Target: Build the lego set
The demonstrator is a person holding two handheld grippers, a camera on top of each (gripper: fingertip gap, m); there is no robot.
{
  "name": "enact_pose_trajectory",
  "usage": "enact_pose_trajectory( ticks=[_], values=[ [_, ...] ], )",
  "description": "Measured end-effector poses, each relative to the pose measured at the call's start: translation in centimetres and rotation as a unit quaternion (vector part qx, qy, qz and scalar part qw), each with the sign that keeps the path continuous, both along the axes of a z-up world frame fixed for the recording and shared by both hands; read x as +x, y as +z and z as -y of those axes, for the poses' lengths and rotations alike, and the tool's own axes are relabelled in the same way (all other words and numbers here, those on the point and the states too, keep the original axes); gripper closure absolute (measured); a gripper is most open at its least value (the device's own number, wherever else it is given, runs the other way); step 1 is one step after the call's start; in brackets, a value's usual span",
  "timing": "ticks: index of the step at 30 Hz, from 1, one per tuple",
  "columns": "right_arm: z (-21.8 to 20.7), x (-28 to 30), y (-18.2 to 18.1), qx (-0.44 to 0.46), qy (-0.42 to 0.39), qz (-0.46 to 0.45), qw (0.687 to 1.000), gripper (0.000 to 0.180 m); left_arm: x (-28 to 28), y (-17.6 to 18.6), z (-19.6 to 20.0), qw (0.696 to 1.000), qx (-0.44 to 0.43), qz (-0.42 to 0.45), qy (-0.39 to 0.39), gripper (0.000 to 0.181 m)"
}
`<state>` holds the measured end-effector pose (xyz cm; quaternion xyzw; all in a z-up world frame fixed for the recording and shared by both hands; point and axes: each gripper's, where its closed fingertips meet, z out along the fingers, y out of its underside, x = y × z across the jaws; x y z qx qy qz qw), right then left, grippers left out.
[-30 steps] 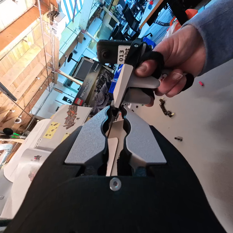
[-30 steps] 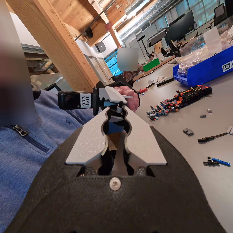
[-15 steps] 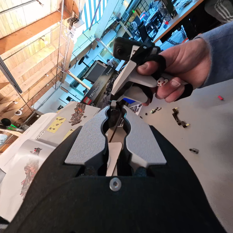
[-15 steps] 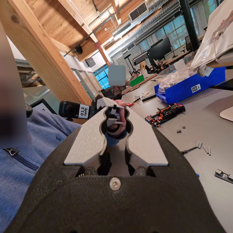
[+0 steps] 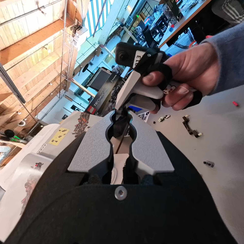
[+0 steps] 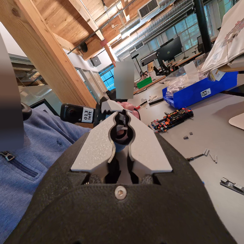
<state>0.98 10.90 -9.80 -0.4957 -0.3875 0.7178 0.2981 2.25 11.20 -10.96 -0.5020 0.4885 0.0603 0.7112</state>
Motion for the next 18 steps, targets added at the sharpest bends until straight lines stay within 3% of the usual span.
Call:
enact_pose_trajectory(
  ticks=[4, 9, 12, 18],
  values=[
    [-0.6, 0.6, 1.0, 0.018, -0.032, -0.027, 0.999, 0.175, -0.3, 0.9, -0.3, 0.999, -0.023, 0.048, 0.006, 0.158],
    [-1.1, 1.6, 1.7, 0.035, -0.044, -0.051, 0.997, 0.175, -0.8, 1.0, -0.5, 0.975, -0.138, 0.169, -0.038, 0.15],
    [-1.4, 1.9, 2.1, 0.06, -0.062, -0.067, 0.994, 0.175, -0.1, 1.3, -0.3, 0.932, -0.23, 0.26, -0.103, 0.144],
    [-3.0, 2.4, 2.5, 0.15, -0.153, -0.059, 0.975, 0.175, 1.6, 2.1, -1.9, 0.845, -0.322, 0.387, -0.181, 0.137]
  ],
)
